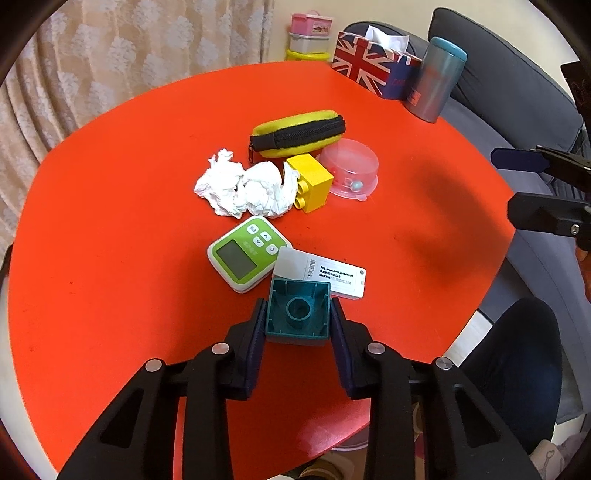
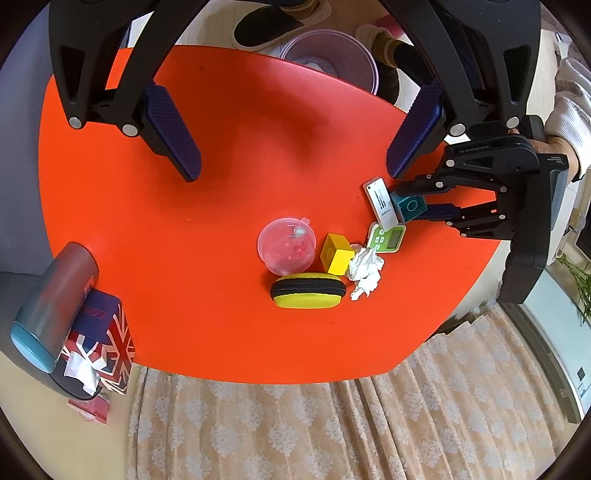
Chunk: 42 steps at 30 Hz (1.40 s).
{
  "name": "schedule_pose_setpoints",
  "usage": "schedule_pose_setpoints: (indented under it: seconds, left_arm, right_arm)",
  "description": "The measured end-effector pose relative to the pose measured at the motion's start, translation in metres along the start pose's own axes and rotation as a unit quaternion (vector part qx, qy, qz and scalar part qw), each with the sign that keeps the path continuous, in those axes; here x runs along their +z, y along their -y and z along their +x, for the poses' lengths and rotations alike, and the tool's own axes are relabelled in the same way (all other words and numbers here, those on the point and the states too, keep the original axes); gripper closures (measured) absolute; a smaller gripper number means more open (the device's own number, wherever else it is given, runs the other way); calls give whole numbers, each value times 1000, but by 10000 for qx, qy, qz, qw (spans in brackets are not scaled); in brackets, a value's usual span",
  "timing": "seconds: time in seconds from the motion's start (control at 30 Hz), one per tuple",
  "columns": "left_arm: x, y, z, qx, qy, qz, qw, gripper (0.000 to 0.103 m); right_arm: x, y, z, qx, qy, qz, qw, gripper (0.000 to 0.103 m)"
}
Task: Collect trash
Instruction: 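Grasp the pink-filled clear dome with the right gripper while the left holds the teal block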
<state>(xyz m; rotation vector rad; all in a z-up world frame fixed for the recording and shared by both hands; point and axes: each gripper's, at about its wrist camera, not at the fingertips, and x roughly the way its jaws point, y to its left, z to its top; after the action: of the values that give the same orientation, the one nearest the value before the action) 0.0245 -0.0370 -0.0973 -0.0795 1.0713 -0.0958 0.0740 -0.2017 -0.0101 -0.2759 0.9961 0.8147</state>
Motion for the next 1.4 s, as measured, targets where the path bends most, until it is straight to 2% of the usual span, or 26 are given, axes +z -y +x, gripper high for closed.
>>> schedule_pose_setpoints:
  seconds: [0.47,1.1,1.13,1.4]
  left_arm:
    - [5,-10,-27,45,203,-125,9997,70]
    - [3,-26,-40,65,326,-324,9989,70]
    - [3,-27,-39,65,325,-333,9989,70]
    - [-1,-32,-35,45,297,-393,9988,70]
  right_arm:
    - [23,-3,21,-33,-104,-249,9996,5]
    - [55,-3,90,50,-741,-961,9926,5]
    - [55,-3,92,49,-760,-981,9923,6]
    - [58,-2,111,78,-847,-1105,9902,32]
